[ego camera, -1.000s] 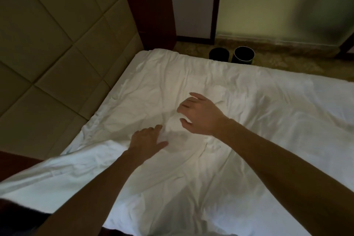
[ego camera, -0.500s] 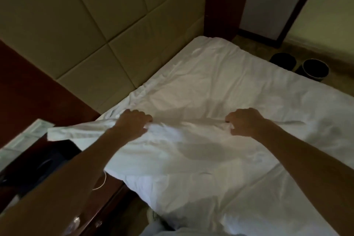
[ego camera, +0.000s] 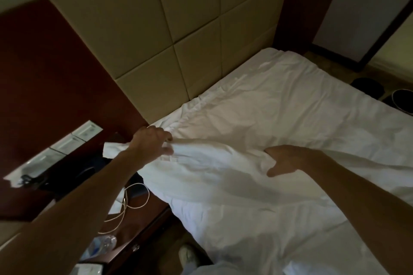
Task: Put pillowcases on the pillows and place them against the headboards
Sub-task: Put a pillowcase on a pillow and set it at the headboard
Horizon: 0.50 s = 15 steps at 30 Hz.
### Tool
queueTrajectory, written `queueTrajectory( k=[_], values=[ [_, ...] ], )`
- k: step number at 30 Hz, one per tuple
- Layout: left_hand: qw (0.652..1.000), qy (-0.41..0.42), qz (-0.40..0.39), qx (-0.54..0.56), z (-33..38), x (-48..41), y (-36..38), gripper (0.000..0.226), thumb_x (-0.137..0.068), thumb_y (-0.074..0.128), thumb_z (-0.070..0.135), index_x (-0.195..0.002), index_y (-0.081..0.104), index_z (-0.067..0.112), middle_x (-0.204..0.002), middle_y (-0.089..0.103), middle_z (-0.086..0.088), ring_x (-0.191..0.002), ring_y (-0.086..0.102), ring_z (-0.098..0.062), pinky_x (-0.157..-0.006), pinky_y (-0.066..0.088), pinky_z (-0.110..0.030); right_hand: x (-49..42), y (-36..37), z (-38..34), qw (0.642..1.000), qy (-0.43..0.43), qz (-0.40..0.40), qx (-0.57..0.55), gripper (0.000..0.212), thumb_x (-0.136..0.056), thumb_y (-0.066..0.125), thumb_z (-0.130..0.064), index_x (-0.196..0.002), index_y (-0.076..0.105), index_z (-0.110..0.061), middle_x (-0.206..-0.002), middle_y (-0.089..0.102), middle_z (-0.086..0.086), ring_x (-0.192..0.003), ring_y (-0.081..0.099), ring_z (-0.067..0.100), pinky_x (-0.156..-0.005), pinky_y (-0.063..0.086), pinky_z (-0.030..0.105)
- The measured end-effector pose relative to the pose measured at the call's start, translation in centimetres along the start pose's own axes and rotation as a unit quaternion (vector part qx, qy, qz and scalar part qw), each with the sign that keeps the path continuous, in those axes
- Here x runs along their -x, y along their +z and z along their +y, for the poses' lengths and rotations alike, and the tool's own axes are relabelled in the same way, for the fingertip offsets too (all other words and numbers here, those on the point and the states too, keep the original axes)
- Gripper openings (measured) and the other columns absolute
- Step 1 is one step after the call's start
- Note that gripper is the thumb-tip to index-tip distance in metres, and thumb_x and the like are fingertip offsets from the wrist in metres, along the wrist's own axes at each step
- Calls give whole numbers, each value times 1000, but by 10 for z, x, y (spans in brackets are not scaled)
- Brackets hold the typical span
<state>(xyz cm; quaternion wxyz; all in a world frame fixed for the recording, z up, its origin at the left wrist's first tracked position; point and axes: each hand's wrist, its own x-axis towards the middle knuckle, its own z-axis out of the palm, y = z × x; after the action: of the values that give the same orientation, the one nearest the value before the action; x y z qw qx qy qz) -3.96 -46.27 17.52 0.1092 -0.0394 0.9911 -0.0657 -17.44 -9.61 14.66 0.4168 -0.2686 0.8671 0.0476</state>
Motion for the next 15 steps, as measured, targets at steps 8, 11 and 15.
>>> queueTrajectory(
  k=[8, 11, 15],
  values=[
    [999, 44, 13, 3, 19, 10, 19, 43, -87, 66, 36, -128, 60, 26, -119, 65, -3, -111, 59, -26, -92, 44, -41, 18, 28, 30, 987, 61, 51, 140, 66, -87, 56, -22, -147, 32, -33, -132, 57, 2, -118, 58, 24, -96, 50, 38],
    [999, 32, -11, -26, 36, 9, 21, 46, -88, 59, 32, -133, 53, 25, -120, 63, -3, -110, 59, -25, -88, 46, -40, 23, 41, 33, 976, 93, 105, 168, 50, -91, 50, -25, -140, 41, -36, -125, 61, -1, -114, 60, 24, -92, 50, 40],
    [997, 4, -54, -63, 42, 10, 23, 49, -89, 58, 38, -134, 48, 25, -120, 61, -2, -110, 60, -24, -88, 47, -41, 26, 50, 32, 963, 132, 155, 173, 39, -95, 47, -28, -133, 47, -32, -124, 59, 0, -118, 56, 26, -97, 43, 46]
  ],
)
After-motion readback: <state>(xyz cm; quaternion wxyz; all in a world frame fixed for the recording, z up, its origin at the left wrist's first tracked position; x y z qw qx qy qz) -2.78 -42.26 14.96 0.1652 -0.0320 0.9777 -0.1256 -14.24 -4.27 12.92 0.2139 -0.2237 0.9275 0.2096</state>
